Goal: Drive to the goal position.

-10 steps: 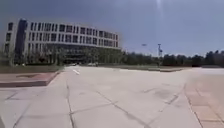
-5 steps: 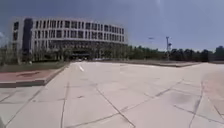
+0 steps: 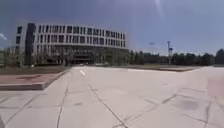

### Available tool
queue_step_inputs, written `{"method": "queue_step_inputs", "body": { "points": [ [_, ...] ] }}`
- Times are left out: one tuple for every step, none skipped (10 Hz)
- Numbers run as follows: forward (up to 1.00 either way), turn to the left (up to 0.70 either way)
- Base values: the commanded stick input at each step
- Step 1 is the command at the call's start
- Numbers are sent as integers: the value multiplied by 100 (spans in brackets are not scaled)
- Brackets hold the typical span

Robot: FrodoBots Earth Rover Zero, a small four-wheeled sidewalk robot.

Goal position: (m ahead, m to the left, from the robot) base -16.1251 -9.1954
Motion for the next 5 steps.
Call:
{"method": "queue_step_inputs", "body": {
  "points": [
    [84, 0],
    [84, 0],
    [84, 0],
    [84, 0],
    [84, 0]
  ]
}}
